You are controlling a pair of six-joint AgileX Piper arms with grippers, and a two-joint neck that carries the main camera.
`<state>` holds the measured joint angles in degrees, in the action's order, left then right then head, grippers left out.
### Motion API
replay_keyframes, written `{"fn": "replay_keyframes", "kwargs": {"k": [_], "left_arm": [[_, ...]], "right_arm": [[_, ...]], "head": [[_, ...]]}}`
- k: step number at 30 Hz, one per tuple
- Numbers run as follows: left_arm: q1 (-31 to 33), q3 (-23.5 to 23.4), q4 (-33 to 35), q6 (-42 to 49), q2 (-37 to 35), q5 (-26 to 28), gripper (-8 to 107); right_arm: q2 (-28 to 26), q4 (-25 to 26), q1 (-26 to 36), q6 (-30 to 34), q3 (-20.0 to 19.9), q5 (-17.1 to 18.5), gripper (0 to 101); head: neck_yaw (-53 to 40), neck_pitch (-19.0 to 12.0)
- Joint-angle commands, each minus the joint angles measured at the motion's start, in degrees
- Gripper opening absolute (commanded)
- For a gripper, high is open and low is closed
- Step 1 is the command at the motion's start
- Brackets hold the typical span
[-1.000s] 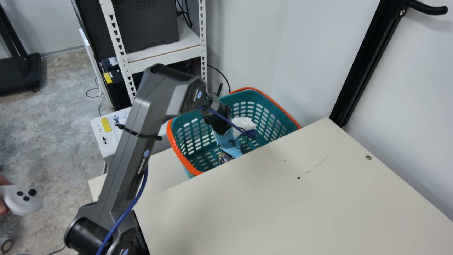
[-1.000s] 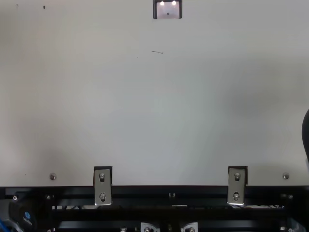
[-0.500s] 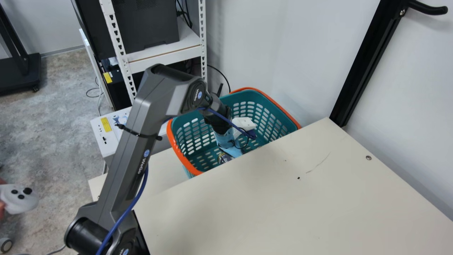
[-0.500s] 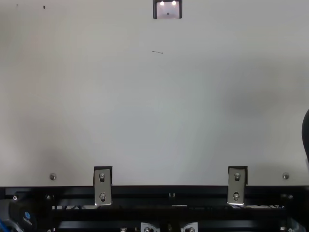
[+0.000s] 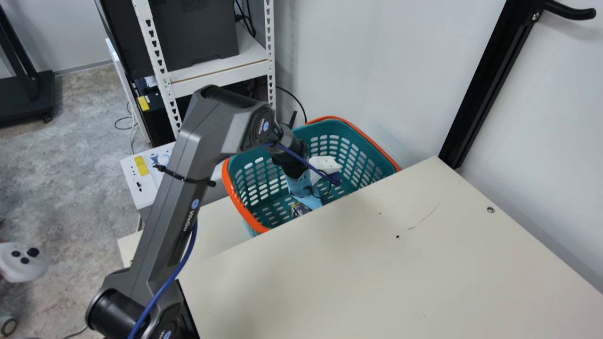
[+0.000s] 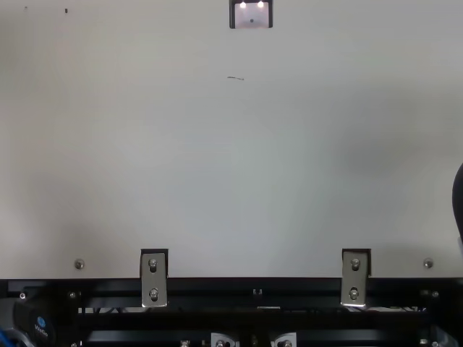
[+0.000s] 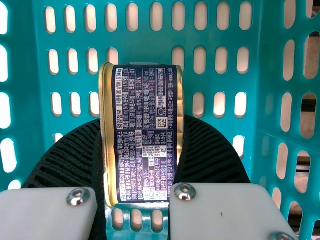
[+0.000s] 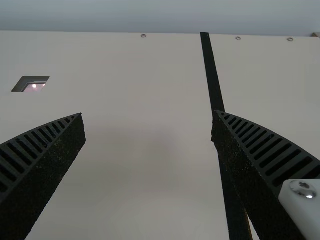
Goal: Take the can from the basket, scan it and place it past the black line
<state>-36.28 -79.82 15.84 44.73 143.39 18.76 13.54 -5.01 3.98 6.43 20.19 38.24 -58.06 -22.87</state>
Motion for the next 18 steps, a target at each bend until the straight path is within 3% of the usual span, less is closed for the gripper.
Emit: {"fn": "replay_keyframes", "kwargs": {"k": [1,18], "left_arm": [[0.0,0.0,0.0,0.0,0.0,0.0,10],[0.87,1.39,-5.35,-5.44,-3.57,0.06,10]], "right_arm": [[0.0,0.0,0.0,0.0,0.0,0.0,101],[0.0,0.0,0.0,0.0,0.0,0.0,101]], "head": [[-11.68,-0.81],[-11.68,-0.81]]}}
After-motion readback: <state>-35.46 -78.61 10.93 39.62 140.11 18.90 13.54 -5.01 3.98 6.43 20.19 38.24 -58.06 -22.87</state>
